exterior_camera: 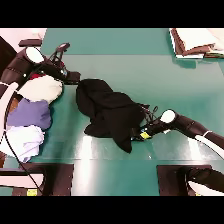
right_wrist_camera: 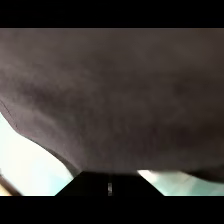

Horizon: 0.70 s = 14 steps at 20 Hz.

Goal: Fold the shirts.

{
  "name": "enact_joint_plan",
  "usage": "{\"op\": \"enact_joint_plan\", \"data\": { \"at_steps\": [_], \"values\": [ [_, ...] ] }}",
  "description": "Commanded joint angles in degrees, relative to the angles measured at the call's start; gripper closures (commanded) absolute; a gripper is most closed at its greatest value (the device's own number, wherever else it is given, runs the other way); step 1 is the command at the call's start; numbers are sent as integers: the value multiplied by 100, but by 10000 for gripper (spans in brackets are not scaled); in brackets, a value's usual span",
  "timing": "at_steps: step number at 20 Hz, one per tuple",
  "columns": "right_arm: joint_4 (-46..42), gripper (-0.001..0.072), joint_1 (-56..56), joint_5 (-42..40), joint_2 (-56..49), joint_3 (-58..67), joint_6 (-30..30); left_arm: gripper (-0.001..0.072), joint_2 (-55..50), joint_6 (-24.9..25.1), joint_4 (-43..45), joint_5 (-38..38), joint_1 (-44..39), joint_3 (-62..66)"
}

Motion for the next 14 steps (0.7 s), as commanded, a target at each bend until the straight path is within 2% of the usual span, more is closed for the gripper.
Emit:
{"op": "enact_joint_plan", "data": {
  "at_steps": [1, 4, 7, 14],
  "values": [
    [-946, 696, -170, 146, 251, 415, 509, 683, 343, -9, 501, 4, 7, 422],
    [-2179, 697, -859, 929, 1178, 879, 1064, 683, 844, -9, 684, 9, 7, 1045],
    [-2962, 697, -1744, 1681, 2052, 1668, 1084, 684, 1451, -4, 688, 9, 7, 1720],
    [-3195, 697, -3053, 2122, 3285, 4299, 654, 684, 3108, -4, 581, 13, 4, 3152]
  ]
}}
